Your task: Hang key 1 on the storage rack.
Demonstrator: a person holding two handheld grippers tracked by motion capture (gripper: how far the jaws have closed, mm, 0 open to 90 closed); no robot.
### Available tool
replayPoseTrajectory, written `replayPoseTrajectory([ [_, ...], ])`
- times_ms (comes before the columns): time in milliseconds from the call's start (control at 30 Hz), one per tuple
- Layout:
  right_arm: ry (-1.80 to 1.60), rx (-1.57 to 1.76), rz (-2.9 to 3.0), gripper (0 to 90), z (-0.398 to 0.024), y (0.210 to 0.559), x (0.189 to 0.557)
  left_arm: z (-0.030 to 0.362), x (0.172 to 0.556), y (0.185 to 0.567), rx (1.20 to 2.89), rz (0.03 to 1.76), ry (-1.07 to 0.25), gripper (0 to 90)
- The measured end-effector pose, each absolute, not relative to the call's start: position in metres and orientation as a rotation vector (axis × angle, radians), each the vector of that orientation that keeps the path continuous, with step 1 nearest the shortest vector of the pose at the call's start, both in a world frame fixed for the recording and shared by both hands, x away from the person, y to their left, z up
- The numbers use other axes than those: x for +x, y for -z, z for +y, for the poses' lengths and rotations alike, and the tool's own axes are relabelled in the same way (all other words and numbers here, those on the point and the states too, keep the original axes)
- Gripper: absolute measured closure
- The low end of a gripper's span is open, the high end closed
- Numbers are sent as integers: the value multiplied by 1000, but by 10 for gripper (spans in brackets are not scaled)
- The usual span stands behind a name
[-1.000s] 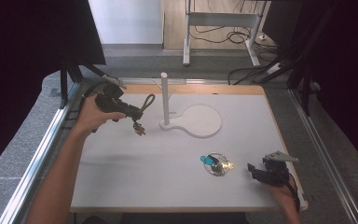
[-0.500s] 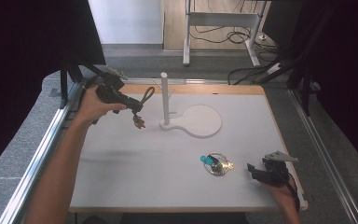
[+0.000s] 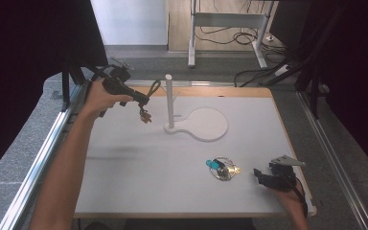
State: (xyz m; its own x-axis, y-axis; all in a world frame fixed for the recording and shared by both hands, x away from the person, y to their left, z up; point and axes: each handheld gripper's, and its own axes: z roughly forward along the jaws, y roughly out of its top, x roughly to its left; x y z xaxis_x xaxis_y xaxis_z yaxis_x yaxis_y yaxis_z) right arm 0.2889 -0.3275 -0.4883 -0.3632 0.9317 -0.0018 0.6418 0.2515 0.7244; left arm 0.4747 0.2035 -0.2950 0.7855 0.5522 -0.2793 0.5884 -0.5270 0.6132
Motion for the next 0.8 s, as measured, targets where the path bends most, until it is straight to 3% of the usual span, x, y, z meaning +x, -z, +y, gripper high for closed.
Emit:
replayPoseTrajectory([
  [800, -882, 1430, 2102, 305, -328, 490, 289, 199, 502, 316, 2242, 908, 153, 671],
])
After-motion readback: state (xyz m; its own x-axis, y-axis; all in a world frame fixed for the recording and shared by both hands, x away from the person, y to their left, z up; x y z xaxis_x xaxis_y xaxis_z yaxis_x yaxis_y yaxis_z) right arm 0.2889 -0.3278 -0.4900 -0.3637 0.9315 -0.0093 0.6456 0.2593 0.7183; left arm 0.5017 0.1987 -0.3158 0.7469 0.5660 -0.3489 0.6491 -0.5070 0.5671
